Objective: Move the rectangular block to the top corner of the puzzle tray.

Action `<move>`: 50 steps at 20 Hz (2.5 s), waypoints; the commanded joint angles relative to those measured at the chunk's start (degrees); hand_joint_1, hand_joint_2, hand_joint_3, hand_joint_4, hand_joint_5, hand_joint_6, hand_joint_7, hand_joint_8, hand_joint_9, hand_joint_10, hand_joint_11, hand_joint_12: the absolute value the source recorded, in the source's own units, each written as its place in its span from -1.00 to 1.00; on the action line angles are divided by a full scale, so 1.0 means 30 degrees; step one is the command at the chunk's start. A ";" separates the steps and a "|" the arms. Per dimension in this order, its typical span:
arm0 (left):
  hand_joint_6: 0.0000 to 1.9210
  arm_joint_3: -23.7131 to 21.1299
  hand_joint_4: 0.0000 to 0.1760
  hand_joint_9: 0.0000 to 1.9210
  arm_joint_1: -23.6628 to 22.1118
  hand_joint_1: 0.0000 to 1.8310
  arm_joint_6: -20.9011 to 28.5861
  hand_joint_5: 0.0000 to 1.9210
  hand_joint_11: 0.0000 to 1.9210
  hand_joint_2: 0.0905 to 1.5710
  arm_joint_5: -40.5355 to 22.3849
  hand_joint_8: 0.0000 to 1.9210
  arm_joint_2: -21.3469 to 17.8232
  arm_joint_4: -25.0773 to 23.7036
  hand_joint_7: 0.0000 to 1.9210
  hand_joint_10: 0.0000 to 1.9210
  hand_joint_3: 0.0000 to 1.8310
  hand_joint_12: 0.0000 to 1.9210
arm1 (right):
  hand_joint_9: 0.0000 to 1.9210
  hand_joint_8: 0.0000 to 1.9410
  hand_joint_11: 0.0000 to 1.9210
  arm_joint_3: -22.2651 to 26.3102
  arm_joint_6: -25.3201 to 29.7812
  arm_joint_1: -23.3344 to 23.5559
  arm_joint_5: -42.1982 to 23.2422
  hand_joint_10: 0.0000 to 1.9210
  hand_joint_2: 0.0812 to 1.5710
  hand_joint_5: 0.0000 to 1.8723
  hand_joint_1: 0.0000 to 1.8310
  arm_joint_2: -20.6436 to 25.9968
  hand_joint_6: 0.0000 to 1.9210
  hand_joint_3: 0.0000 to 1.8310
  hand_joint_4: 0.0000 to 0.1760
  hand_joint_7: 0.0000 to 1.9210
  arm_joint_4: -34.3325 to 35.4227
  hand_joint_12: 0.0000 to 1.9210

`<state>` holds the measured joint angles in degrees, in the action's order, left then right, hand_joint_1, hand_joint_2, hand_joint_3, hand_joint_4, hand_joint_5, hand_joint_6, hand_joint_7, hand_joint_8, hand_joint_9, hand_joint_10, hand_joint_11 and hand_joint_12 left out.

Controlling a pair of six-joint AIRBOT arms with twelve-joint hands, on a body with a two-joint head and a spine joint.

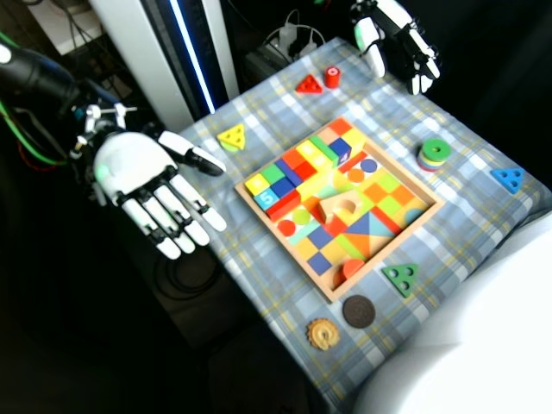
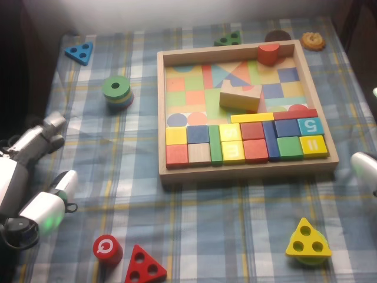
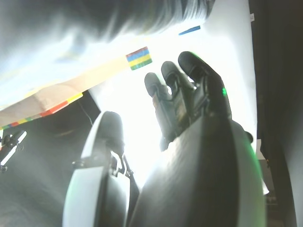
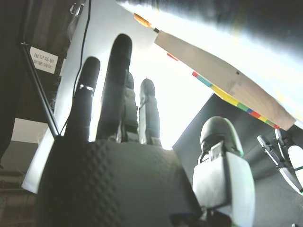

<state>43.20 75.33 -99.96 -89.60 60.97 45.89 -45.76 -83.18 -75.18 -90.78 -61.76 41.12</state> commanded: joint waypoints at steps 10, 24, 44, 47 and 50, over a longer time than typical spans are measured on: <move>-1.00 -0.0004 -0.39 -0.71 -0.0148 -0.26 0.0177 -0.54 -1.00 0.77 -0.2117 -1.00 0.0017 -0.0913 -0.54 -0.97 -1.00 -0.15 | -0.66 -0.99 -1.00 -0.0256 0.0094 0.0533 -0.0919 -0.96 0.60 -0.73 -0.65 0.0885 -1.00 -1.00 -0.11 -0.66 -0.1739 0.09; -1.00 0.0014 -0.89 -0.68 -0.0133 -0.20 0.0173 -0.54 -1.00 0.78 -0.1622 -1.00 -0.0041 -0.0976 -0.55 -0.99 -1.00 -0.23 | -0.27 -0.93 -0.73 -0.3814 0.7603 0.3827 0.5912 -0.58 0.40 -0.71 0.06 0.3758 -1.00 -1.00 -1.00 -0.18 -0.9231 0.57; -1.00 0.0014 -0.83 -0.67 -0.0039 -0.21 0.0173 -0.55 -1.00 0.78 -0.1632 -0.99 -0.0025 -0.0949 -0.55 -1.00 -1.00 -0.17 | 0.66 1.00 0.66 -0.8804 1.4922 1.2156 1.5225 1.00 0.36 -0.55 0.89 0.1078 -0.98 -0.97 -1.00 0.49 -2.0933 1.00; -1.00 0.0004 -0.87 -0.68 -0.0020 -0.24 0.0173 -0.53 -1.00 0.78 -0.1628 -1.00 -0.0025 -0.0949 -0.54 -1.00 -1.00 -0.19 | 0.63 1.00 0.64 -0.9180 1.5056 1.3143 1.7054 1.00 0.37 -0.52 0.85 0.0712 -0.99 -0.96 -1.00 0.47 -2.2959 1.00; -1.00 0.0008 -0.78 -0.65 -0.0024 -0.23 0.0175 -0.54 -1.00 0.77 -0.1567 -1.00 -0.0022 -0.0949 -0.52 -0.99 -1.00 -0.10 | 0.58 1.00 0.58 -0.9761 1.7196 1.3659 1.7961 1.00 0.42 -0.54 0.70 0.0427 -0.99 -0.93 -1.00 0.42 -2.5431 1.00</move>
<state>43.13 75.42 -99.96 -88.12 60.97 45.80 -75.09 -30.39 -35.16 -32.32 -60.77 -38.22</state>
